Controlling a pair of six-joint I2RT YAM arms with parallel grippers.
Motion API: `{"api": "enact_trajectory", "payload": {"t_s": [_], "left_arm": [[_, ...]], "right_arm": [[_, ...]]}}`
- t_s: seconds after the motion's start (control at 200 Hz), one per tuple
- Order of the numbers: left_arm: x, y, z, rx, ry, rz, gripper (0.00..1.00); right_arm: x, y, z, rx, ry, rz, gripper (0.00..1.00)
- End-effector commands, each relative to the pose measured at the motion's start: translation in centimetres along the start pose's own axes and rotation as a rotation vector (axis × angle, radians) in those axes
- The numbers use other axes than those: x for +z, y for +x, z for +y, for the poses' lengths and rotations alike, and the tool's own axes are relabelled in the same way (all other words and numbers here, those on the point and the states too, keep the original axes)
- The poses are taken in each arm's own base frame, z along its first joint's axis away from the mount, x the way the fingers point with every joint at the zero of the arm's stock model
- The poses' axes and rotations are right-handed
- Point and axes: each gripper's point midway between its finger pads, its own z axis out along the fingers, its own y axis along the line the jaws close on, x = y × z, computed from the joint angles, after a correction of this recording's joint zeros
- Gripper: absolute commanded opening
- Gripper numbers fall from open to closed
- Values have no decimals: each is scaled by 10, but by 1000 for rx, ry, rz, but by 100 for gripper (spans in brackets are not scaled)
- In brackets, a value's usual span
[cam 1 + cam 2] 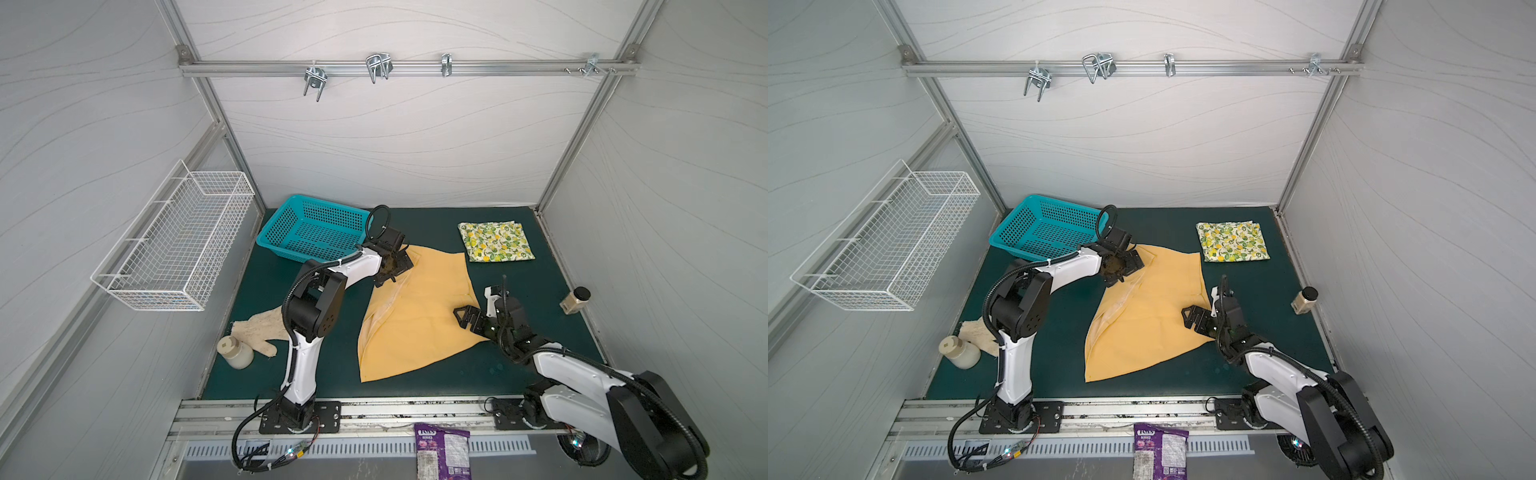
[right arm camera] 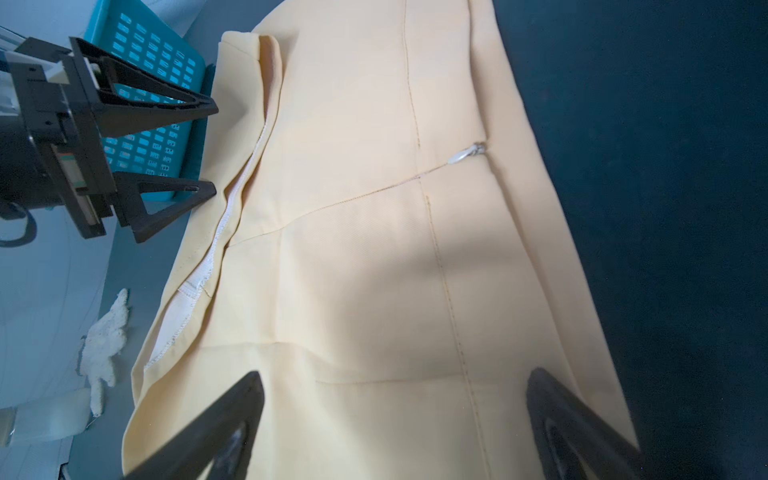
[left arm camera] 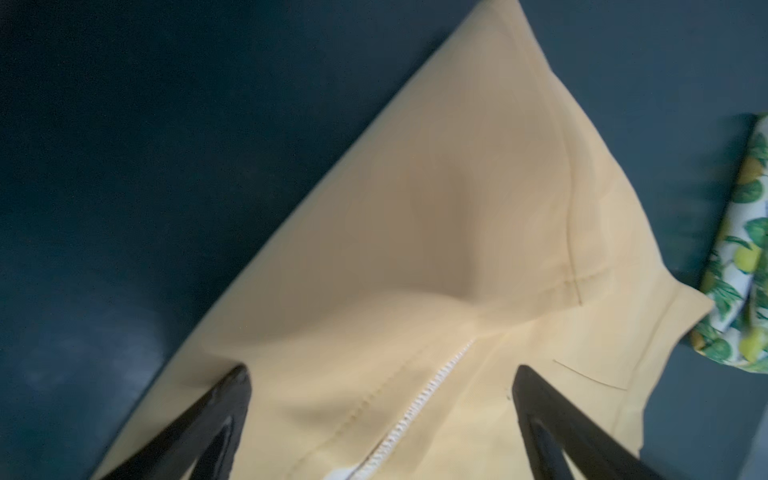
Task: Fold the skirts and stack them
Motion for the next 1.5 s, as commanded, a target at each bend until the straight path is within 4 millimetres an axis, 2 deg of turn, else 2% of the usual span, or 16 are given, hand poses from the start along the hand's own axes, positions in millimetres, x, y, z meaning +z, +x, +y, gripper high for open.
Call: {"api": "enact_trajectory", "payload": {"t_s": [0.0,0.255,0.405,0.515,0.6,0.81,1.096,1.236,1.496], "left_arm": [[-8,-13,25,105,-159,-14,99],[-45,-42,9,205,-187,-86,99],[-66,-40,-34,329,-122,-136,99],[-76,-37,-69,499,-193,-208,99],[-65,-32,-80,556,-257,-196,99],[-29,-27,-79,541,-313,-139,99],[6,-23,-71,535,-348,-114,98],[14,-20,-75,509,-320,-107,98],[15,-13,-81,503,-278,-90,97]], "right_arm": [[-6,34,-31,39,113,103,99],[-11,38,-30,37,103,102,99],[-8,41,-31,32,113,107,99],[-5,41,-30,35,111,114,99],[-5,40,-28,38,105,112,99],[-11,36,-24,38,93,90,99],[-19,32,-17,36,69,71,99],[-20,33,-17,44,59,70,99],[-21,37,-19,48,51,69,99]]}}
